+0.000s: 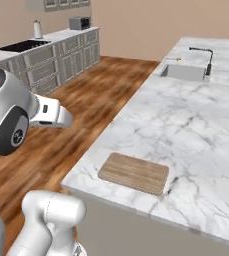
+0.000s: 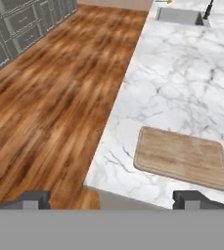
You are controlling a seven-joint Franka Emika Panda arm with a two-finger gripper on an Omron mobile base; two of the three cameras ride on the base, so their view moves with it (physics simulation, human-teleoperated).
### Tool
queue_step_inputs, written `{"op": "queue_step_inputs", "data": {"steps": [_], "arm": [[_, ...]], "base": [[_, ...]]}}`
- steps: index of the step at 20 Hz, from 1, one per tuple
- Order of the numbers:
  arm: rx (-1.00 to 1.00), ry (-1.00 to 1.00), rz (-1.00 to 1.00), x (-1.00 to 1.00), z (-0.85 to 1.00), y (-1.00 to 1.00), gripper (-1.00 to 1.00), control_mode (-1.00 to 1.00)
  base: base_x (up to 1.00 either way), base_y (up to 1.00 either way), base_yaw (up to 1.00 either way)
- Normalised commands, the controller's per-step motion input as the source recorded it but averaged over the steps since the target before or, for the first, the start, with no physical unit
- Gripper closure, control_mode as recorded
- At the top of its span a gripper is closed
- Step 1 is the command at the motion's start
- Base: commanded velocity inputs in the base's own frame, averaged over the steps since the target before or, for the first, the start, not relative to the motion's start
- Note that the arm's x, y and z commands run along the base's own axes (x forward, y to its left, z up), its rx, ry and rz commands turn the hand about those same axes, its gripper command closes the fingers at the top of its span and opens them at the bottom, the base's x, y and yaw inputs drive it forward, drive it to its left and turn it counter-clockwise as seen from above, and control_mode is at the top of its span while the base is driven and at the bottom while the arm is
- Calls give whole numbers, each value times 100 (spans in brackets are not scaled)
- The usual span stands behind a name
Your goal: Grab the spray bottle from the cabinet, then place it next to the cutting board for sanitizing. Then grab the dish brush from the countertop next to the sink and place it next to the cutting board.
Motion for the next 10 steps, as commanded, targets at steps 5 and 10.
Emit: {"op": "queue_step_inputs", "data": {"steps": [5, 10], "arm": [[0, 0, 0, 0, 0, 0, -100, 100], [0, 0, 0, 0, 0, 0, -100, 100]], "base": [[-26, 52, 52], [-27, 47, 68]]}}
